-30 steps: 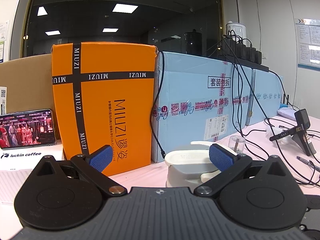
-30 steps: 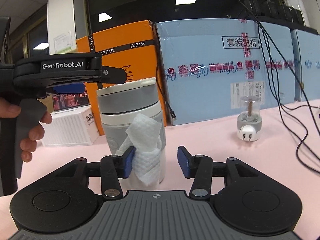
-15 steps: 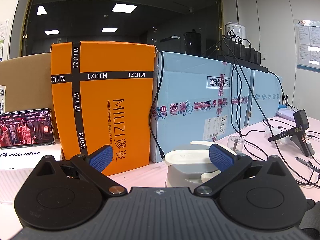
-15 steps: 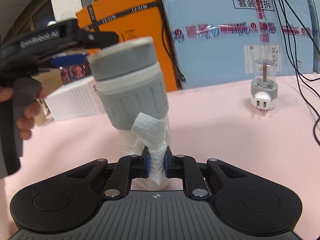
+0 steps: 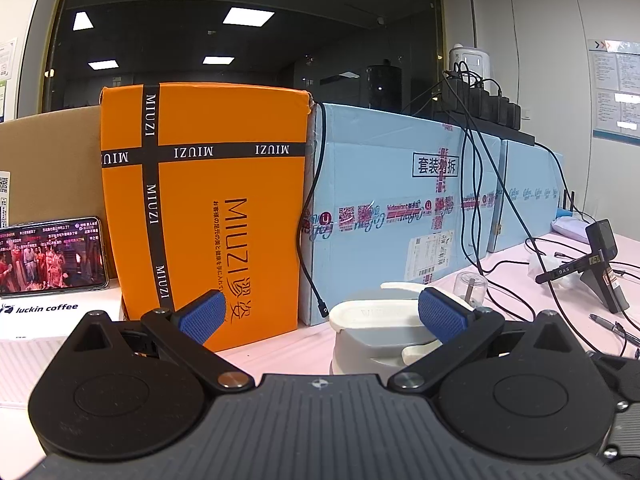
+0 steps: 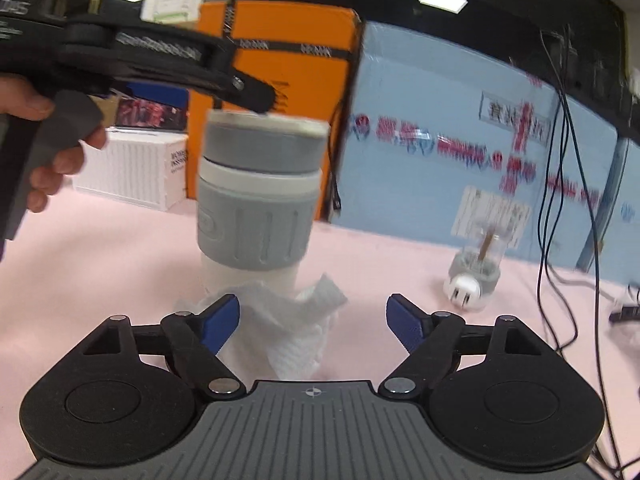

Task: Clean container
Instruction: 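Press the wipe against the tumbler bottom with the right tool, then wipe the tumbler body again with the right tool while the left tool holds the lid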

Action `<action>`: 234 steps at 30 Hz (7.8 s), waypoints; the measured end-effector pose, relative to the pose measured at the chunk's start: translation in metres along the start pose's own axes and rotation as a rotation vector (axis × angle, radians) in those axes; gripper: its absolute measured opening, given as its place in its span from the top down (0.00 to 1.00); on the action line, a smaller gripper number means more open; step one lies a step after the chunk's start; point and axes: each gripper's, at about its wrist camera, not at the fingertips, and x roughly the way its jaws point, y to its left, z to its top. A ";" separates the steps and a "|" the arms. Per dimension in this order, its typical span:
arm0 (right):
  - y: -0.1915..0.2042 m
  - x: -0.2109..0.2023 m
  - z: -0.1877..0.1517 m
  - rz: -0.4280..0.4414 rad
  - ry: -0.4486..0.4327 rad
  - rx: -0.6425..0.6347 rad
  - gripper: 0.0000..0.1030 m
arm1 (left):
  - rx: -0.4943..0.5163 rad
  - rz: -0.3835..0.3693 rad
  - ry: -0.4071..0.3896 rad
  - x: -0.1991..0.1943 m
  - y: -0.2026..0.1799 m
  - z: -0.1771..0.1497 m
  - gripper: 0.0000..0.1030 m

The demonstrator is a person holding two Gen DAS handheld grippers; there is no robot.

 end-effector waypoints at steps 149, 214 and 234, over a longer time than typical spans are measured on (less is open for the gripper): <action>-0.011 0.014 0.003 0.219 -0.035 0.246 0.87 | -0.019 -0.018 -0.005 0.004 0.000 -0.002 0.00; -0.010 0.030 -0.003 0.242 0.022 0.256 0.88 | -0.021 -0.011 -0.009 0.004 -0.001 -0.002 0.00; -0.012 0.027 0.009 0.246 0.063 0.238 0.88 | -0.020 -0.001 -0.011 0.004 0.000 -0.002 0.00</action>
